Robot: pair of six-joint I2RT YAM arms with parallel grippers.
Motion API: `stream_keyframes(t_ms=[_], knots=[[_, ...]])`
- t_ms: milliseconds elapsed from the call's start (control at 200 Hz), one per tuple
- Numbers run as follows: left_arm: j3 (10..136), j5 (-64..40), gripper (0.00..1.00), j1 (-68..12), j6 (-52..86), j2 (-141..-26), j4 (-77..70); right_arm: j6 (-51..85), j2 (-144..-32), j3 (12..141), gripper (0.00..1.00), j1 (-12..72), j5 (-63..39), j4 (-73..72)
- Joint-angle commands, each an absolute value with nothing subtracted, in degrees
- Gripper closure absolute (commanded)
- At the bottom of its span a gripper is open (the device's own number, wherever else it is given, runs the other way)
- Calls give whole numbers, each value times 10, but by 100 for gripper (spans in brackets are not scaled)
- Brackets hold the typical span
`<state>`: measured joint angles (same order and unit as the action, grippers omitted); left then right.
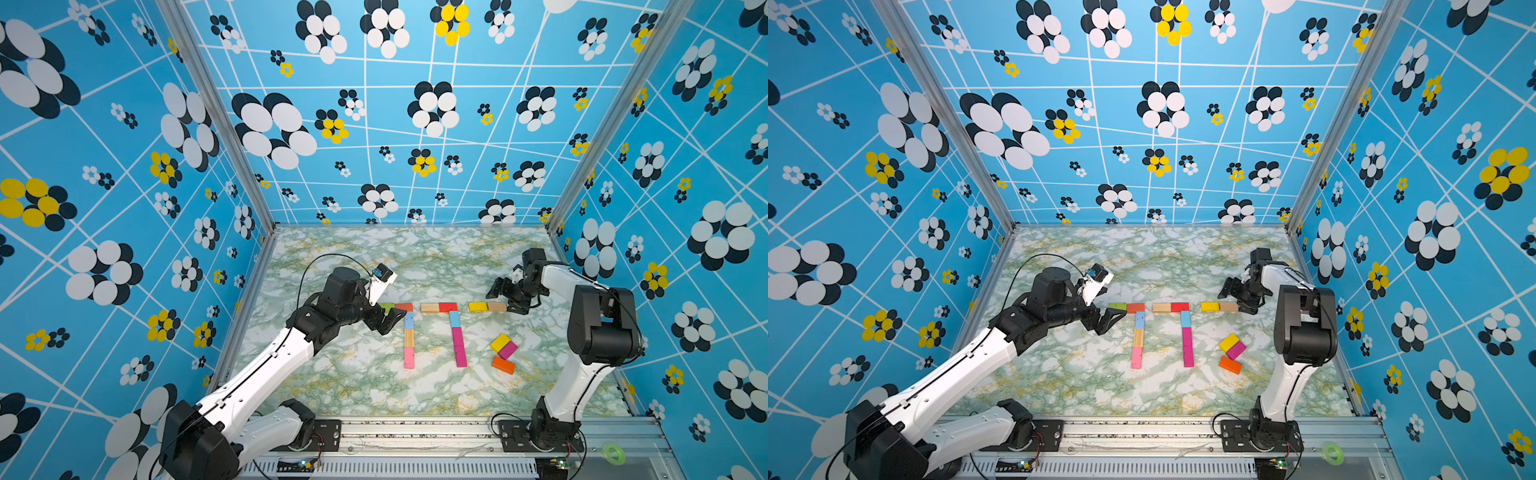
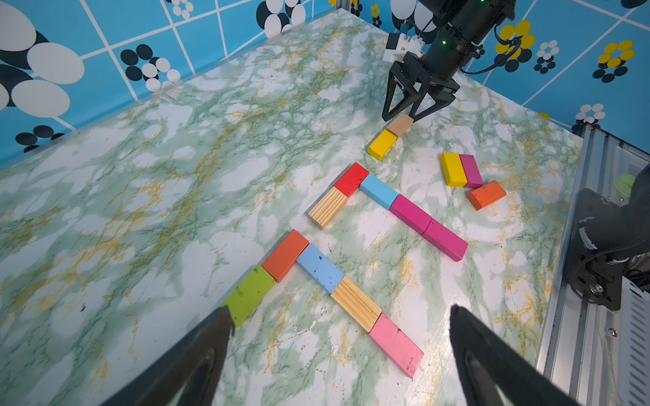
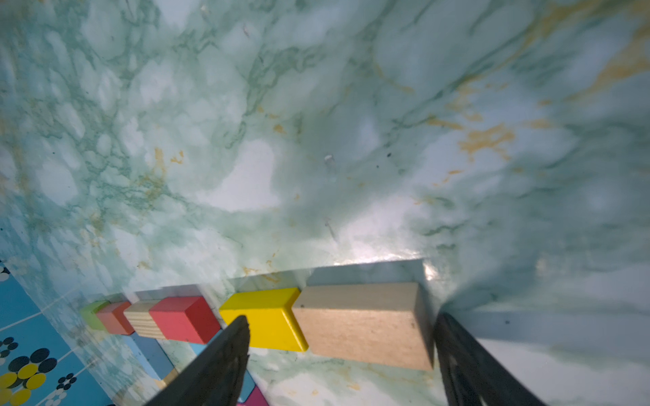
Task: Assemble the number 7 with building blocks
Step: Assemble the building block at the center of the board.
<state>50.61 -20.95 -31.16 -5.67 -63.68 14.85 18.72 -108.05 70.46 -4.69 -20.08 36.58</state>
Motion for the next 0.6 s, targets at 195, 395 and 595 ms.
stream_keyframes(t_ms=[195, 395, 595], knots=[[500, -205, 1, -315, -69, -635, 150, 192, -1096, 684, 15, -45, -217, 383], [500, -205, 1, -315, -69, -635, 151, 191, -1097, 684, 15, -45, -223, 382], [500, -205, 1, -315, -69, -633, 151, 187, -1100, 687, 15, -44, -225, 383]])
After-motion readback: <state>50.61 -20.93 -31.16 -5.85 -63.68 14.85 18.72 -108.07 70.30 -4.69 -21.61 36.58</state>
